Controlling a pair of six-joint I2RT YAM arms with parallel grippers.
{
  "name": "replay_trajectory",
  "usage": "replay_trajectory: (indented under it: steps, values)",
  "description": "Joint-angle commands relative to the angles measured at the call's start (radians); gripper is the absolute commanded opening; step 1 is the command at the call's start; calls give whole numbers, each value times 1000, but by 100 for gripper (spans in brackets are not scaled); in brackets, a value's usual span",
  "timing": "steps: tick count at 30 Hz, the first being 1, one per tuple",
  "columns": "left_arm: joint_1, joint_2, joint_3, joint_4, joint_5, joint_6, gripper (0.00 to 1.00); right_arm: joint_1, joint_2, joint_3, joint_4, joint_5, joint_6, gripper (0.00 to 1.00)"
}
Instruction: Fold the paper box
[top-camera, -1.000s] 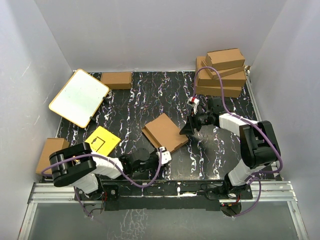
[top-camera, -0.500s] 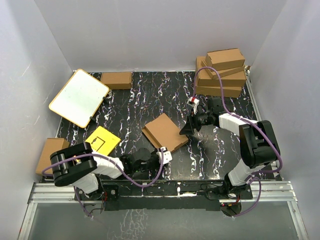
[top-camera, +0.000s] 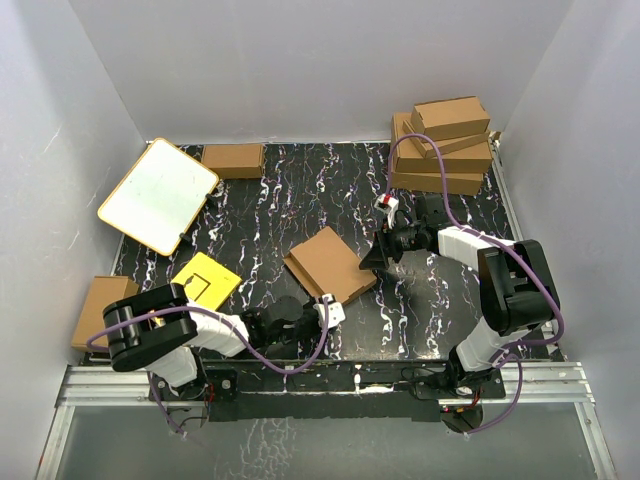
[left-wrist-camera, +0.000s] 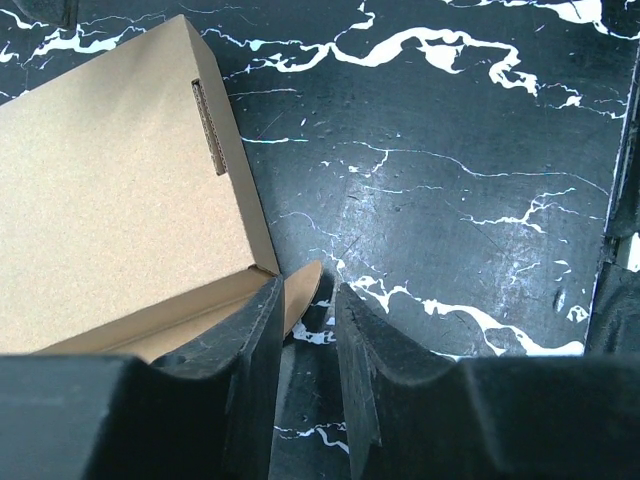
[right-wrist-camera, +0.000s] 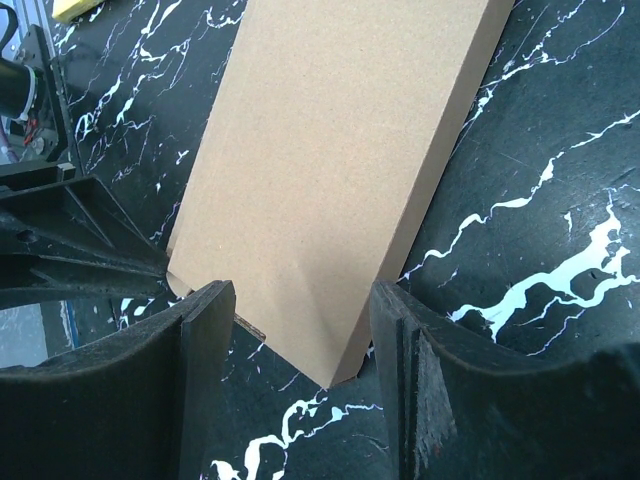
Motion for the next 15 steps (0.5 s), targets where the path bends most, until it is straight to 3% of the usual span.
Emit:
replay_trajectory:
  steps: [1,15]
  values:
    - [-5,12,28,15,-3,1,25,-4,9,22,42,-17,11,62]
    - [-5,19,28,16,-20,-6,15,-6,42,20,58,-44,57,65]
